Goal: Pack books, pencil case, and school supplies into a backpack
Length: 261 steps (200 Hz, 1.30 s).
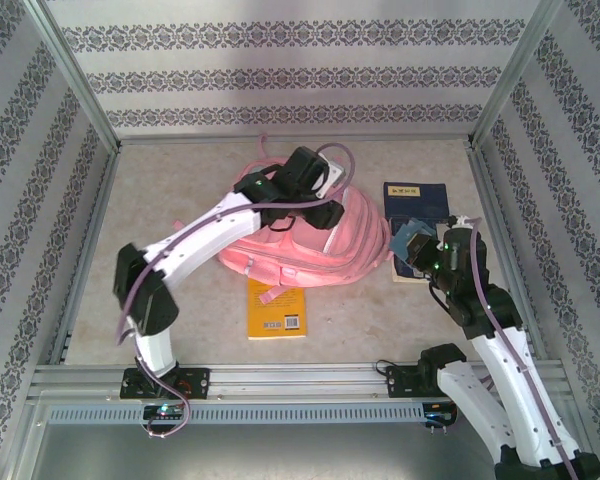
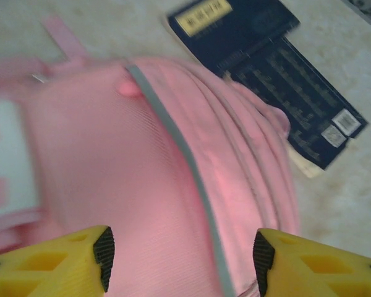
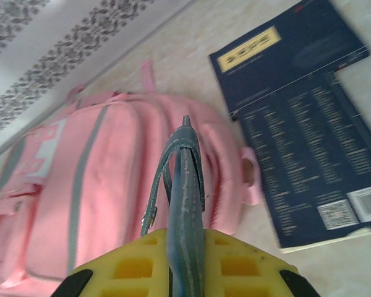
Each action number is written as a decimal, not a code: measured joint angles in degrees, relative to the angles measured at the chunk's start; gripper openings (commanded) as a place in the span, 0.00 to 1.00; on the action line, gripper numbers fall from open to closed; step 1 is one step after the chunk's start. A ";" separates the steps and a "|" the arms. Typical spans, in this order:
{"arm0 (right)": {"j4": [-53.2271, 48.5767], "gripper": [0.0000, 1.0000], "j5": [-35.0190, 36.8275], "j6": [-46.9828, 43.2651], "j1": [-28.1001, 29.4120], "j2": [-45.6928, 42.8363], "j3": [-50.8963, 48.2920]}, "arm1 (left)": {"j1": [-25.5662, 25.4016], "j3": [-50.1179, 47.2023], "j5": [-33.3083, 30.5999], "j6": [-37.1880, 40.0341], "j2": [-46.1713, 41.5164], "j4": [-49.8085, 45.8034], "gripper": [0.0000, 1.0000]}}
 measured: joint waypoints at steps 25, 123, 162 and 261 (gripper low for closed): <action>-1.57 0.00 4.11 -1.86 -0.35 -1.86 -0.26 | 1.20 2.45 5.95 -5.11 5.51 -0.33 0.61; -1.73 0.01 5.18 -3.72 -0.35 -4.57 -2.10 | 3.10 7.34 13.40 -13.14 14.71 0.76 0.52; -1.55 0.02 4.68 -3.85 -0.35 -4.61 -3.19 | 3.10 7.34 15.96 -15.43 16.57 2.01 0.36; -1.27 0.03 4.11 -3.85 -0.35 -3.48 -3.28 | 3.82 10.12 16.46 -15.52 16.15 -0.22 0.00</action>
